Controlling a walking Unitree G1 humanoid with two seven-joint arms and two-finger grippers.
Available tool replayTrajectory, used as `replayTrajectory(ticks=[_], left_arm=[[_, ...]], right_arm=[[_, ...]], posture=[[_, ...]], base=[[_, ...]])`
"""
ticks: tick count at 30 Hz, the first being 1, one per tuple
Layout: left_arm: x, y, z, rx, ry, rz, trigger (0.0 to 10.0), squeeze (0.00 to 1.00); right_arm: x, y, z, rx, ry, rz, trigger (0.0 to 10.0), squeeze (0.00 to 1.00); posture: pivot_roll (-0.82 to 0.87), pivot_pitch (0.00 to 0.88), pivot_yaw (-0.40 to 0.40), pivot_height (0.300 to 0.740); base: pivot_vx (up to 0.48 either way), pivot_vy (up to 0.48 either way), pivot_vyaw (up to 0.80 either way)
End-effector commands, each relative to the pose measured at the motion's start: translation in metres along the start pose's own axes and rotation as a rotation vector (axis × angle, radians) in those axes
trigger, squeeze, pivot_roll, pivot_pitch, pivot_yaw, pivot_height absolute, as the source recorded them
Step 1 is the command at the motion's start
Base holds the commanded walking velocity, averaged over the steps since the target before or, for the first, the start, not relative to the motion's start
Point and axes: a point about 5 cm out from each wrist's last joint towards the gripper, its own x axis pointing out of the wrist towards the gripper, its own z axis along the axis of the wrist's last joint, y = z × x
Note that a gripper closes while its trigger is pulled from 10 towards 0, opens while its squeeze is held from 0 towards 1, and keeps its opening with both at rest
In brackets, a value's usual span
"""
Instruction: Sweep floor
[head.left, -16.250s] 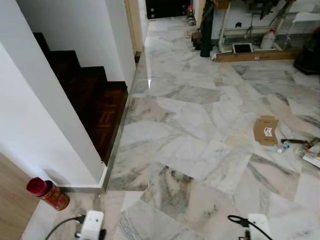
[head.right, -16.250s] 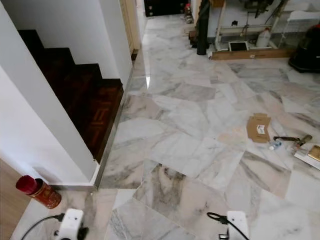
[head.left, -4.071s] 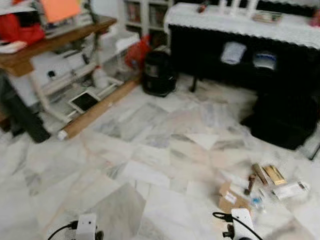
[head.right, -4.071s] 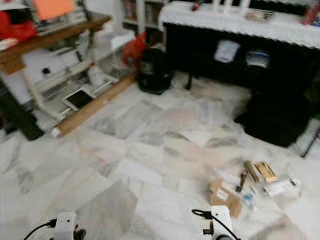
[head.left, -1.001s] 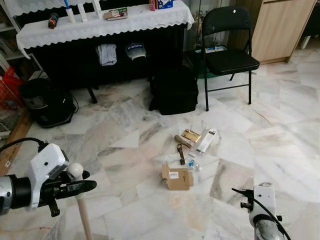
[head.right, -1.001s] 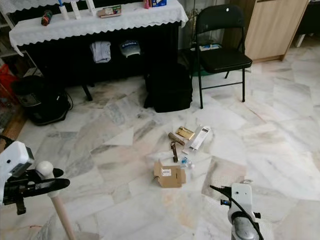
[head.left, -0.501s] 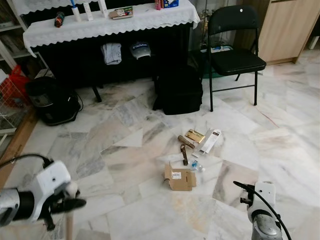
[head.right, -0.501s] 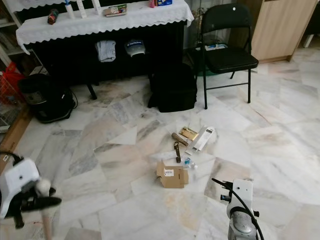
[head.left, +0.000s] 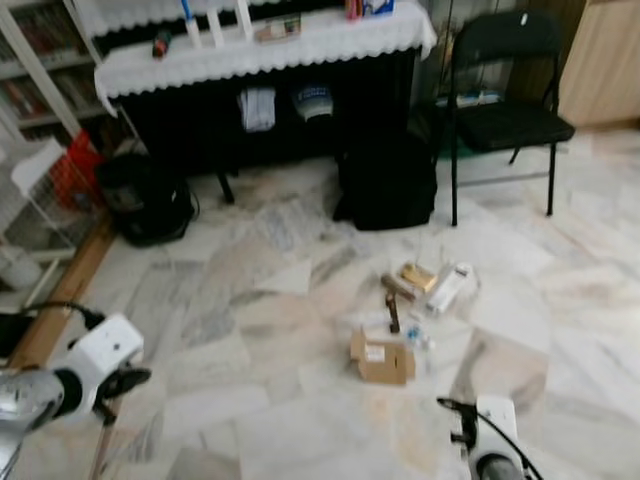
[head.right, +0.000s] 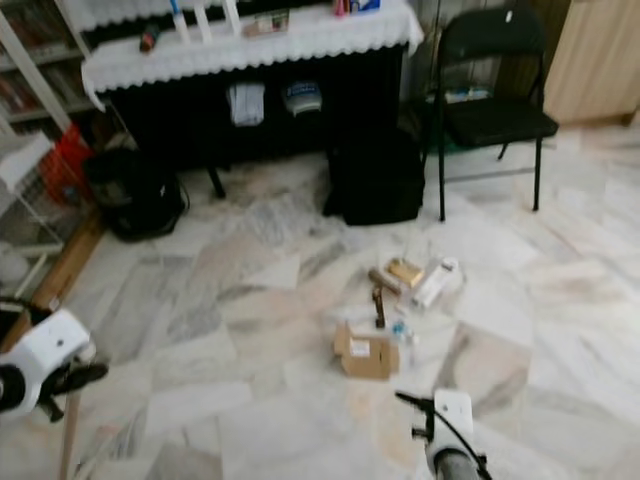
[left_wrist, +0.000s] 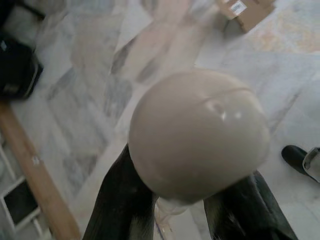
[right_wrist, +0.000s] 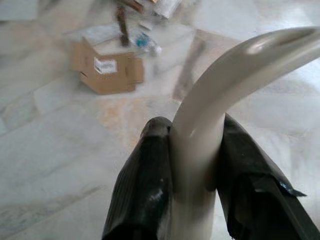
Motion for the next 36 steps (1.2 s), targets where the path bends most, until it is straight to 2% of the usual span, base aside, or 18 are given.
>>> replayTrajectory(ticks=[1,4,6,8,10,12,15,18,19,21,22,23,24,26,30,31,33,36], left_arm=[[0.003,-0.002,-0.009,0.025,0.054,0.006,10.0,0.0],[0.013,-0.002,-0.007,0.031,0.043,0.032,10.0,0.0],[0.026,-0.001,-0.003,-0.002,0.01,0.078,10.0,0.0],[0.036,-0.001,0.0,-0.022,-0.017,0.117,10.0,0.0],[0.05,-0.001,0.005,-0.056,-0.057,0.169,10.0,0.0],[0.052,-0.001,0.006,-0.06,-0.062,0.176,10.0,0.0],[0.063,-0.006,0.009,-0.101,-0.085,0.18,10.0,0.0],[0.066,-0.009,0.009,-0.102,-0.087,0.172,10.0,0.0],[0.068,-0.01,0.009,-0.113,-0.093,0.173,10.0,0.0],[0.069,-0.011,0.009,-0.124,-0.102,0.179,10.0,0.0],[0.071,-0.011,0.009,-0.141,-0.109,0.184,10.0,0.0],[0.071,-0.011,0.009,-0.141,-0.109,0.184,10.0,0.0],[0.073,-0.011,0.008,-0.146,-0.118,0.192,10.0,0.0],[0.074,-0.012,0.008,-0.148,-0.128,0.198,10.0,0.0],[0.075,-0.01,0.012,-0.184,-0.196,0.247,10.0,0.0],[0.074,-0.01,0.014,-0.193,-0.212,0.251,10.0,0.0],[0.074,-0.011,0.016,-0.201,-0.235,0.245,10.0,0.0],[0.074,-0.013,0.016,-0.196,-0.245,0.244,10.0,0.0]], right_arm=[[-0.004,0.003,-0.018,0.007,0.105,0.008,10.0,0.0],[-0.008,0.016,-0.033,0.05,0.221,0.13,10.0,0.0],[-0.014,0.031,-0.043,-0.036,0.259,0.273,10.0,0.0],[-0.019,0.038,-0.051,-0.078,0.297,0.341,10.0,0.0],[-0.026,0.038,-0.068,-0.14,0.392,0.381,10.0,0.0],[-0.028,0.038,-0.07,-0.158,0.404,0.385,10.0,0.0],[-0.031,0.034,-0.077,-0.228,0.503,0.451,10.0,0.0],[-0.029,0.03,-0.074,-0.283,0.517,0.449,10.0,0.0],[-0.028,0.024,-0.074,-0.337,0.527,0.44,10.0,0.0],[-0.027,0.02,-0.073,-0.375,0.533,0.431,10.0,0.0],[-0.026,0.018,-0.072,-0.442,0.537,0.426,10.0,0.0],[-0.026,0.018,-0.072,-0.442,0.537,0.426,10.0,0.0],[-0.025,0.014,-0.071,-0.505,0.54,0.409,10.0,0.0],[-0.027,0.006,-0.075,-0.56,0.555,0.409,10.0,0.0],[-0.022,-0.015,-0.07,-0.588,0.474,0.258,10.0,0.0],[-0.02,-0.017,-0.066,-0.6,0.454,0.237,10.0,0.0],[-0.015,-0.02,-0.056,-0.688,0.397,0.203,10.0,0.0],[-0.013,-0.02,-0.051,-0.697,0.375,0.179,10.0,0.0]], posture=[[-0.02,0.0,0.147,0.74],[-0.02,0.0,0.147,0.74],[-0.02,0.0,0.146,0.74],[-0.03,0.0,0.142,0.74],[-0.04,0.0,0.139,0.74],[-0.04,0.0,0.139,0.74],[-0.06,0.0,0.14,0.74],[-0.07,0.0,0.139,0.74],[-0.07,0.0,0.139,0.74],[-0.07,0.0,0.136,0.74],[-0.07,0.0,0.135,0.74],[-0.07,0.0,0.135,0.74],[-0.08,0.0,0.132,0.74],[-0.08,0.0,0.13,0.74],[-0.08,0.0,0.126,0.74],[-0.08,0.0,0.126,0.74],[-0.08,0.0,0.125,0.74],[-0.08,0.0,0.125,0.74]], base=[[0.0,0.0,0.0],[0.0,0.0,0.0],[0.0,0.0,0.0],[0.0,0.0,0.0],[0.0,0.0,0.0],[0.0,0.0,0.0],[0.0,0.0,0.0],[0.0,0.0,0.0],[0.0,0.0,0.0],[0.0,0.0,0.0],[0.0,0.0,0.0],[0.0,0.0,0.0],[0.0,0.0,0.0],[0.0,0.0,0.0],[0.0,0.0,0.0],[0.0,0.0,0.0],[0.0,0.0,0.0],[0.0,0.0,0.0]])
